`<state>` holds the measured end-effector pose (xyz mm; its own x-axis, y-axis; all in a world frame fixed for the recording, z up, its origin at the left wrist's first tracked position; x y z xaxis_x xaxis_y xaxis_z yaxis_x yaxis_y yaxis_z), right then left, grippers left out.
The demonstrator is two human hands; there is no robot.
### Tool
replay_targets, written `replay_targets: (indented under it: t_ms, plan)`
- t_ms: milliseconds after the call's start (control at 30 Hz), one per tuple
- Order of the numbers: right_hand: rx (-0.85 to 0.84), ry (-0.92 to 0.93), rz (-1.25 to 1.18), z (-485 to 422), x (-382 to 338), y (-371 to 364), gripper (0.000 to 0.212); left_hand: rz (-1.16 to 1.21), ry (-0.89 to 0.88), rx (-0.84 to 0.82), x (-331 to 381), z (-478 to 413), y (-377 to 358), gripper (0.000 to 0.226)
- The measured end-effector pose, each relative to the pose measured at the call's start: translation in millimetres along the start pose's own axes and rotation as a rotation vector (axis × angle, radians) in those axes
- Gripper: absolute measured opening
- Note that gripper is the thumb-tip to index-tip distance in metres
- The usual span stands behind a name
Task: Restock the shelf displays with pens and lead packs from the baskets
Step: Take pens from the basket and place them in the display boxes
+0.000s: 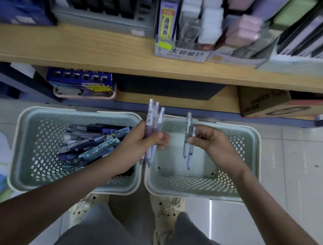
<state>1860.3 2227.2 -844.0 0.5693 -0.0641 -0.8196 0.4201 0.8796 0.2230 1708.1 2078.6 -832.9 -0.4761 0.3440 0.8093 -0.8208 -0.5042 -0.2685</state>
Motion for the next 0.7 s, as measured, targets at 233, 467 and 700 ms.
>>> replay_targets:
  t_ms: [233, 467, 700]
  plan:
    - [0.028, 0.257, -0.159, 51.9, -128.0, -7.3, 0.024, -0.244, -0.188, -0.088, 80.2, 32.4, -34.7, 0.021]
    - [0.143, 0.376, -0.137, 95.6, -234.7, -25.5, 0.016, -0.278, -0.417, -0.038, 176.7, 106.2, -24.2, 0.028]
    - [0.188, 0.568, -0.095, 136.2, -337.5, -58.3, 0.015, -0.311, -0.552, -0.023, 264.5, 181.6, 9.0, 0.018]
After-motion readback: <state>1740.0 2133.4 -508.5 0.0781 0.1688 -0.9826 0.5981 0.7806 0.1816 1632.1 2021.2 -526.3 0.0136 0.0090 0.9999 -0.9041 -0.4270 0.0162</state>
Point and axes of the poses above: each hand's wrist, its own z-axis away from the middle knuckle, its own y-axis out of the back of the hand, x = y × z, the point moved 2 cm from there along -z, towards the middle knuckle, and after that the axes turned 8 degrees about z, right-handed, at the moved point
